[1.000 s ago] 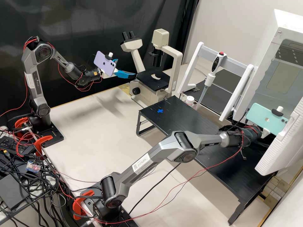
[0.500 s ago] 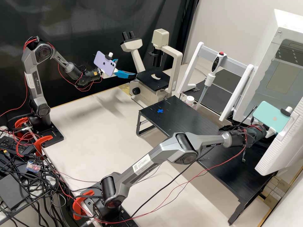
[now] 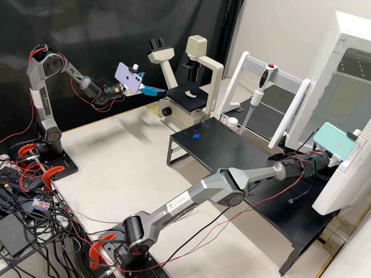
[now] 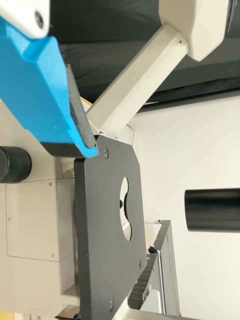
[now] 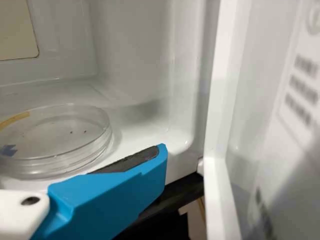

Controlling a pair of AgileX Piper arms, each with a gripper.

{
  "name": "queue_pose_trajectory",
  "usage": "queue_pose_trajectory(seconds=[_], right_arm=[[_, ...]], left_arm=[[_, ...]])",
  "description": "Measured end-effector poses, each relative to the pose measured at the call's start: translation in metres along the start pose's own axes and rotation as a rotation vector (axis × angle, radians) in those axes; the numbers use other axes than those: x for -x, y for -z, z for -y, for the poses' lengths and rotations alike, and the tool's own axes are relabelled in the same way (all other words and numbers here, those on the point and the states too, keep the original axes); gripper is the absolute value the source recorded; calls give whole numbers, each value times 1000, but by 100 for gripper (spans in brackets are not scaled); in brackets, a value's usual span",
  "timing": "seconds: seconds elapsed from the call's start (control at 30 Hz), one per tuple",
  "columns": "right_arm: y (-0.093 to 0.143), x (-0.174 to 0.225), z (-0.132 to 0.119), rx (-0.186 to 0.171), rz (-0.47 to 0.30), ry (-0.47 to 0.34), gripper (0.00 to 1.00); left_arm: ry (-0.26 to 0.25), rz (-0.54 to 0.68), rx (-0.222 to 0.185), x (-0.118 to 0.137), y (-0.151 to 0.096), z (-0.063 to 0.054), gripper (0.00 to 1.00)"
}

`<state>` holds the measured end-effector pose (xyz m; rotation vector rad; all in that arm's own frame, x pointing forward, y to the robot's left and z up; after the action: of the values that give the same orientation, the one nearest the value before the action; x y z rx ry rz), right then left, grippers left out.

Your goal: Move the petri dish to the microscope

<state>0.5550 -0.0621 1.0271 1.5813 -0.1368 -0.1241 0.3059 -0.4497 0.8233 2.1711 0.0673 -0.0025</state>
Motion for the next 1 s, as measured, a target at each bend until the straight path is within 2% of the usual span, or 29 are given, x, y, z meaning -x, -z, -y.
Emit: queue_pose_trajectory(seconds=[0.23, 0.27, 0.47, 0.6, 0.8, 1.0], right_arm=[[1, -6, 3, 35, 0, -16, 100], [1, -7, 5, 34, 1, -13, 0], [3, -13, 24, 18, 18, 22, 0], [5, -14, 28, 12, 17, 24, 0], [17, -14, 21, 14, -29, -6, 0], [9, -16, 29, 2, 0, 29, 0]], left_arm=[[0, 0, 0, 0, 0, 0, 100], [0, 0, 0, 0, 0, 0, 100], [0, 0, 0, 0, 0, 0, 100], [0, 0, 0, 0, 0, 0, 100], [0, 0, 0, 0, 0, 0, 100], [0, 0, 0, 0, 0, 0, 100]])
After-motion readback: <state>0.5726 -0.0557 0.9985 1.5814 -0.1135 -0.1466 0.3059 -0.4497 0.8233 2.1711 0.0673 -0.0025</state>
